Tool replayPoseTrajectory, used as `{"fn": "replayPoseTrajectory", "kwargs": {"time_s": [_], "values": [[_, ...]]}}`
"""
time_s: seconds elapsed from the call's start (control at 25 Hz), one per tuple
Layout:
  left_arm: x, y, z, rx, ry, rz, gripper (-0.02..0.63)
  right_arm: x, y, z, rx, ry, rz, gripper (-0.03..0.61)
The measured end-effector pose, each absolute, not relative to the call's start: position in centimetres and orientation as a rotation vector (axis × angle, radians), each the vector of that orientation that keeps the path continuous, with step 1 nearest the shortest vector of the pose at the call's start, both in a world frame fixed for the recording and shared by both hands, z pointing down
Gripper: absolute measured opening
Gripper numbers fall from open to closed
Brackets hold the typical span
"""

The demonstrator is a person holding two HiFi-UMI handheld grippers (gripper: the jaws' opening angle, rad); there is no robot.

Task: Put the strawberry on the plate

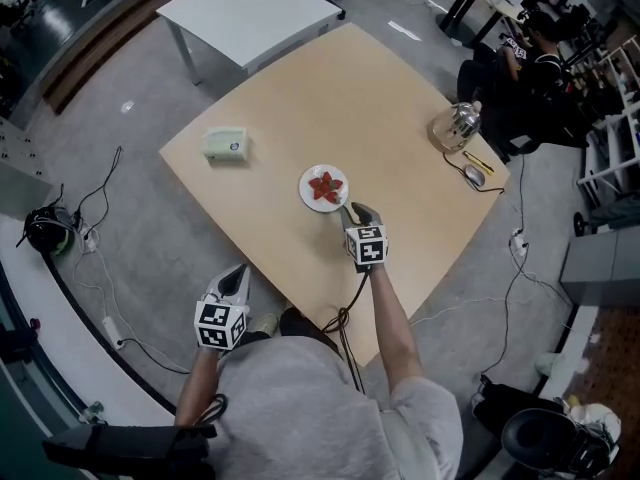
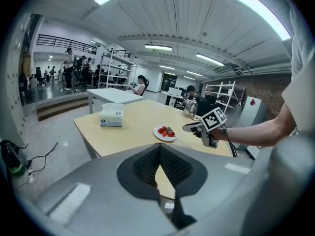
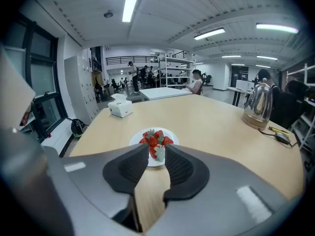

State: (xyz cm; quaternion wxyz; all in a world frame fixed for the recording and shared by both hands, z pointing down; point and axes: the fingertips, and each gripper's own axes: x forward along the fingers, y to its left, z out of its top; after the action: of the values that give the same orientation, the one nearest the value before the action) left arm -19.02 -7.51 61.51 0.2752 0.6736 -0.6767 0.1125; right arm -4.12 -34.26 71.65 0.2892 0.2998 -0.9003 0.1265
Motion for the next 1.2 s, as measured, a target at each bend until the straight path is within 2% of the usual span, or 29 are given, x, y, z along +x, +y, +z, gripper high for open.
{"fn": "replayPoseTrajectory", "kwargs": {"time_s": [0.28, 0.44, 1.2], "values": [[-16.7, -8.2, 61.3, 1.911, -1.749, 0.317, 0.020, 0.0, -33.4, 69.2, 0.953, -2.427, 0.333, 0.040], [-15.4, -8.9, 61.0, 1.973, -1.703, 0.325, 0.020, 2.5, -32.8, 67.9, 1.041, -2.428, 0.352, 0.024], [-9.4, -10.2, 60.2, 2.248, -1.438, 0.369, 0.020, 12.9, -25.3, 60.7, 1.451, -2.445, 0.374, 0.006]]}}
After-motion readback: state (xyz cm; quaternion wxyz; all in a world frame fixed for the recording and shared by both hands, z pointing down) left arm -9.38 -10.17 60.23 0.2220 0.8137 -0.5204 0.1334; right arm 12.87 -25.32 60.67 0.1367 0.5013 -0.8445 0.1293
